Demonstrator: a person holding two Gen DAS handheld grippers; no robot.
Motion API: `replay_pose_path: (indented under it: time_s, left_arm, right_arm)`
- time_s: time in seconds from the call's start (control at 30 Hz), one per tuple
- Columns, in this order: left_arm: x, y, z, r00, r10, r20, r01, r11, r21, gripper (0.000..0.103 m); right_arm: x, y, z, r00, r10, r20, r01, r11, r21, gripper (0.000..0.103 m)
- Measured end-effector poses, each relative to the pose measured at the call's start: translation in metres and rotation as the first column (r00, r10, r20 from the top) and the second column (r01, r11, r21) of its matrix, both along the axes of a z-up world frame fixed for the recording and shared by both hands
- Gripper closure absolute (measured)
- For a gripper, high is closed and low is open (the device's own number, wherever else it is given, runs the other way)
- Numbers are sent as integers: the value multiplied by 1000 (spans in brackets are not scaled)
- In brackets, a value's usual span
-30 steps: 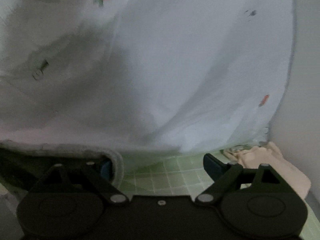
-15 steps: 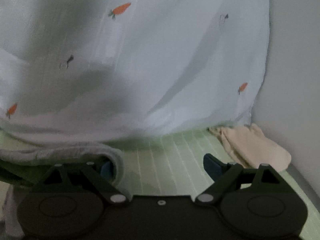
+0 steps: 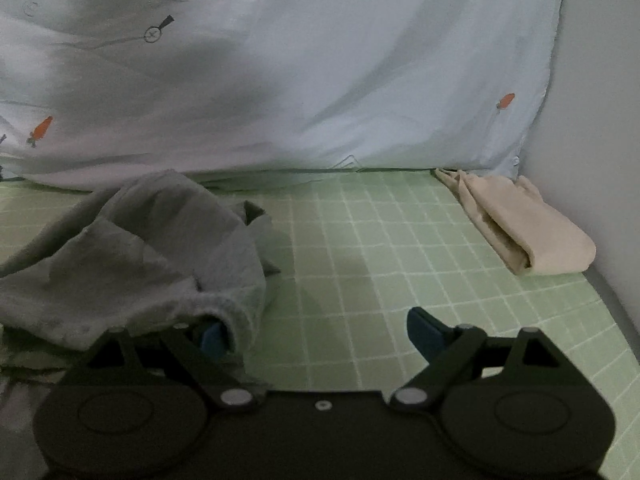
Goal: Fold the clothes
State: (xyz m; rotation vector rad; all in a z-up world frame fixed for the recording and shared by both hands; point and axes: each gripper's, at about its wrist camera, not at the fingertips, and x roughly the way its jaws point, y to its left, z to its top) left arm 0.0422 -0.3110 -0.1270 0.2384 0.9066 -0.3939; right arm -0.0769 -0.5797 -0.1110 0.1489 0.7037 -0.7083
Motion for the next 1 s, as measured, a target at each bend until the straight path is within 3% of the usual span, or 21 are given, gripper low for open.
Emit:
replay_pose_path:
  time_s: [0.37,0.53,0.73,1.0]
  left_arm:
    - [-31,27,7,999,14,-34,-15,1000,-17,6]
    - [-56,43,3,998,5,-59,-4,1000,14,6]
    - [-83,72,-8,992,-2,-126,9,999,53,6]
    - [-99,96,-33,974,-17,-226,35,996,77,6]
  right_arm:
    - [-30,21,-6,999,29,18,-30,998,57,10]
    - [-52,38,-23,999,29,-12,-27,989,142,9]
    - [-78,59,-43,998,32,-48,-20,970,243,8]
    - [-110,86,-61,994,8,-109,26,952,306,7]
